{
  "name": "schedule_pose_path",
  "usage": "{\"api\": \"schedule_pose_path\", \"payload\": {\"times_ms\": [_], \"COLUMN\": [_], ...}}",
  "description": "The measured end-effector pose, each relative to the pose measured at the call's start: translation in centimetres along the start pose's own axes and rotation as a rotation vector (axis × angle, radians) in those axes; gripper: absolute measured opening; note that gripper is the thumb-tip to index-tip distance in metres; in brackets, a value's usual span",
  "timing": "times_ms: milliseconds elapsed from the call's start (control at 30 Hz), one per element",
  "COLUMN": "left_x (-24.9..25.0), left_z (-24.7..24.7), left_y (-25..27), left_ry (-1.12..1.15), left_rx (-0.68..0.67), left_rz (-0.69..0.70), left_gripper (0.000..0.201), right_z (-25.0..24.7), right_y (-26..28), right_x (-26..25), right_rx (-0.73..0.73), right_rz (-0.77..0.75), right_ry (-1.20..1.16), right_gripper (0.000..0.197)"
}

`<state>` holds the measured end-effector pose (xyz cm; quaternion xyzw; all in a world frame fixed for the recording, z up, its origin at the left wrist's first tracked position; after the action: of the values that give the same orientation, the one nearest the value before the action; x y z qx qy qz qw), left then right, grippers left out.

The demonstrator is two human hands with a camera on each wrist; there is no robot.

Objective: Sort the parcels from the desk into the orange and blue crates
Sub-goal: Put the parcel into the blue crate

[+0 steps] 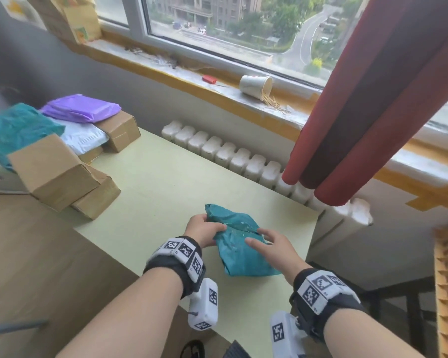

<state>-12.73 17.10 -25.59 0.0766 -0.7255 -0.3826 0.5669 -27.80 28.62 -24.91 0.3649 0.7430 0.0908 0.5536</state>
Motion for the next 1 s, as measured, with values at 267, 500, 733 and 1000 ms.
{"api": "schedule_pose_path", "payload": {"times_ms": [267, 500, 733, 1000], "left_x": [6.5, 8.2, 8.6, 7.4], "left_z": [2.1, 4.6, 1.7, 4.3], "left_y": [2.3, 3.5, 1.0, 0.3], "left_ry": [0.041, -0.174, -0.353, -0.349], "left_rx": [-0.089, -0.246, 0.028, -0.187], "left_rz": [0.166, 0.303, 0.323, 0.142], "left_gripper": [0.029, 0.016, 0.023, 0.071], "right_z": [1.0, -2.0, -6.4, -7.9], "right_y": [1.8, 2.0, 2.8, 3.7], "right_x": [-6.0, -6.2, -4.3, -2.6], "right_rx": [-0.098, 0.177, 0.332, 0.361], "right_rz": [-0.196, -0.210, -0.066, 0.020], "right_ry": [-0.057, 0.054, -0.328, -0.731], "right_gripper": [0.063, 0.026, 0.030, 0.027]}}
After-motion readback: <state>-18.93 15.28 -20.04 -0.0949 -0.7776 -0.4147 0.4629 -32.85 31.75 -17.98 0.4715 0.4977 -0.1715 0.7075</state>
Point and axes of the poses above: each hand's wrist, its own y-axis away from the middle knuckle, its own z-axis out of the palm, x = y × z, the point moved 7 cm from there along -y, towards the middle knuckle, and after that the axes turned 6 degrees about -y, right-handed, at the moved point
